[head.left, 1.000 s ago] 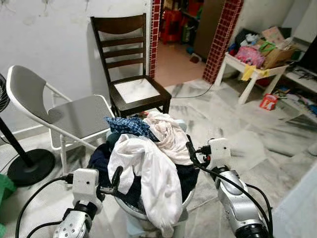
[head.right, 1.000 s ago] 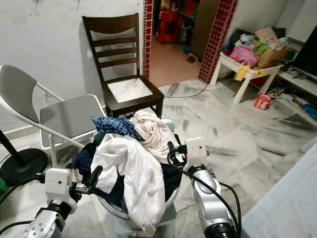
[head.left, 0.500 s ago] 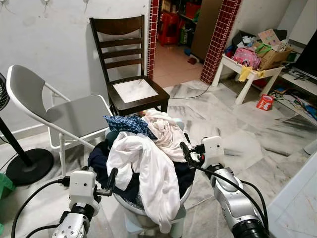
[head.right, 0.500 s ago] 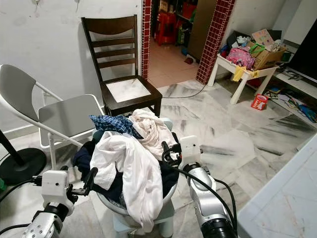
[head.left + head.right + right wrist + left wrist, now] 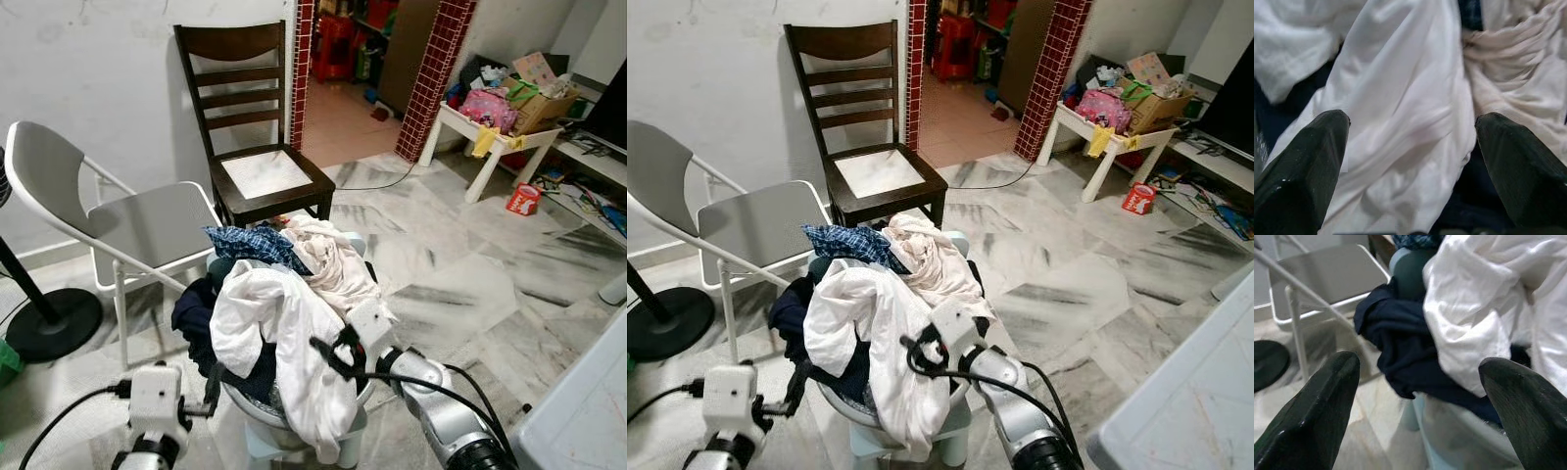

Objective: Hang hanger

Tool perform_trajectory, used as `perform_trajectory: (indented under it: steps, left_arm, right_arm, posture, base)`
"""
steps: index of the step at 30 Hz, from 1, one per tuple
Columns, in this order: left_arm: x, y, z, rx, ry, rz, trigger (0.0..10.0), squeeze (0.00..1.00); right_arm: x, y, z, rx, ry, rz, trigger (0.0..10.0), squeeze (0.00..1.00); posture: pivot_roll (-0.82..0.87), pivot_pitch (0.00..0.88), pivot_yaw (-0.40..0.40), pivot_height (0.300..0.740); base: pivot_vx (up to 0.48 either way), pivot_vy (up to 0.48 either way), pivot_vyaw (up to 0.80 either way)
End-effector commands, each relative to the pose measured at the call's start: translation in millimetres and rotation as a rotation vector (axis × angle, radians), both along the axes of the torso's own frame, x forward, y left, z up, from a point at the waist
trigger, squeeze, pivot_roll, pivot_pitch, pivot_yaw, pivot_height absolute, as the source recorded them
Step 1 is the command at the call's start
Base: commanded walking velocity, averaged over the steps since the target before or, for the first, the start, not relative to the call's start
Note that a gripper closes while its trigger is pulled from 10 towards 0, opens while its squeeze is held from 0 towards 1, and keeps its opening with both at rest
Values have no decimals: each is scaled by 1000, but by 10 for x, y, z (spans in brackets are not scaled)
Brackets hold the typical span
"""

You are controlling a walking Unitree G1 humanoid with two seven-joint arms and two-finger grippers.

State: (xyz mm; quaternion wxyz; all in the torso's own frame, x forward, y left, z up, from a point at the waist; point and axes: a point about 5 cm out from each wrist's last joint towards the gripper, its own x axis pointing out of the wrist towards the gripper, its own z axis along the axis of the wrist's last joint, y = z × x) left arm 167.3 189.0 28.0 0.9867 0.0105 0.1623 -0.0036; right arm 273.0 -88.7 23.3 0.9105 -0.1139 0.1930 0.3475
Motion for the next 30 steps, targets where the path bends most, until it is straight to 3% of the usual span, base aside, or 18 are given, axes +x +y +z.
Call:
perform_trajectory:
  steps: [1, 11, 17, 18, 19, 20, 21, 22, 30]
  left_arm:
    - [12, -1, 21, 13, -14, -7, 10000, 0]
    - [-51, 14, 100, 17, -43, -56, 10000, 0]
    - [-96, 47, 110, 29, -34, -57, 10000, 0]
    - [-103, 54, 119, 30, -35, -56, 10000, 0]
    - [-107, 56, 125, 30, -35, -57, 10000, 0]
    - [-110, 58, 129, 30, -35, -58, 10000, 0]
    - [-113, 60, 135, 29, -36, -60, 10000, 0]
    - [-116, 59, 148, 29, -37, -63, 10000, 0]
    - [-107, 49, 202, 32, -46, -69, 10000, 0]
  right_arm:
    - [-16, 2, -33, -24, 11, 14, 10000, 0]
    - [-1, 443, -94, -33, 74, 9, 10000, 0]
    - [35, 598, -162, -12, 135, -144, 10000, 0]
    - [80, 594, -135, -9, 118, -199, 7608, 0]
    - [107, 583, -119, -6, 110, -227, 6784, 0]
    - [124, 575, -110, -3, 105, -244, 6784, 0]
    - [154, 561, -93, -1, 93, -272, 4863, 0]
    - [178, 507, -97, -9, 84, -310, 0, 0]
    - [220, 208, -182, -73, 82, -477, 0, 0]
  posture:
    - [119, 22, -99, 740]
    - [161, 54, -91, 740]
    - [183, 71, -86, 740]
    - [187, 72, -83, 740]
    - [188, 72, -82, 740]
    - [188, 72, -82, 740]
    - [190, 72, -80, 740]
    - [191, 72, -78, 740]
    - [194, 73, -71, 740]
  base:
    - [0, 0, 0]
    - [0, 0, 0]
    - [0, 0, 0]
    - [0, 0, 0]
    - [0, 0, 0]
    - [0, 0, 0]
    - [0, 0, 0]
    - [0, 0, 0]
    - [0, 0, 0]
